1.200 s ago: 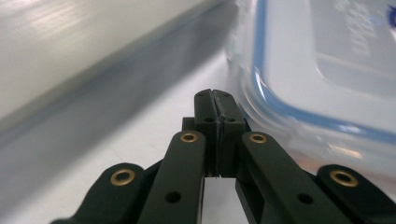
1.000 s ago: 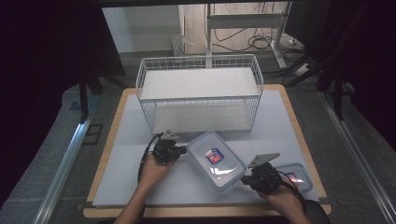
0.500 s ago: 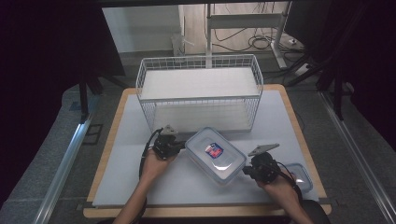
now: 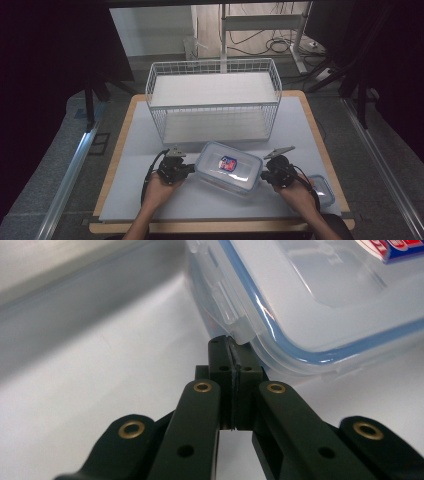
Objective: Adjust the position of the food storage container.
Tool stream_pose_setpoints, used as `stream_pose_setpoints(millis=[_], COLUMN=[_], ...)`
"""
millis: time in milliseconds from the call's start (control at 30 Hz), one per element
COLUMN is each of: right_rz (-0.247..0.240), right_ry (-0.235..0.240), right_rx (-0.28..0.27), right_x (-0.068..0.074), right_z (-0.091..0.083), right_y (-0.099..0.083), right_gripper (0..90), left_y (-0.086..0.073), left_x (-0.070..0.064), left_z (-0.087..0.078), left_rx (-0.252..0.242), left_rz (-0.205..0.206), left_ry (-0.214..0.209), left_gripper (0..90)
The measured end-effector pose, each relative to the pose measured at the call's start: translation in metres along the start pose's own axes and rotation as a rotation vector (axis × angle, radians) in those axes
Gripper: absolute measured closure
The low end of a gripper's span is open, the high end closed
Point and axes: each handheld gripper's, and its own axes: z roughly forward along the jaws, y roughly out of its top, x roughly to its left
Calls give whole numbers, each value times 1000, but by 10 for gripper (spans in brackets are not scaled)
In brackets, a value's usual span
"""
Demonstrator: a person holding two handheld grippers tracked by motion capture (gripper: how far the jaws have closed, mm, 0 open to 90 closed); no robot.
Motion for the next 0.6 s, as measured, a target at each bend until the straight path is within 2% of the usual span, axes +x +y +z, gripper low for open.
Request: stream_pose_setpoints(millis=[133, 233, 433, 600], right_rz=[12, 17, 6, -2], right_ry=[10, 18, 17, 13], right_rx=[-6, -6, 1, 0], right_x=[-2, -1, 2, 3], right_z=[6, 13, 24, 34], right_y=[8, 17, 27, 38], right_gripper=[894, 894, 894, 895], left_y=[-12, -20, -27, -31], left_x=[-9, -15, -16, -19], left_z=[-9, -17, -24, -28], left_rx=[-7, 1, 0, 7], left_rz=[-21, -16, -32, -34], left_ry=[10, 45, 58, 95], left_gripper=[900, 900, 900, 900])
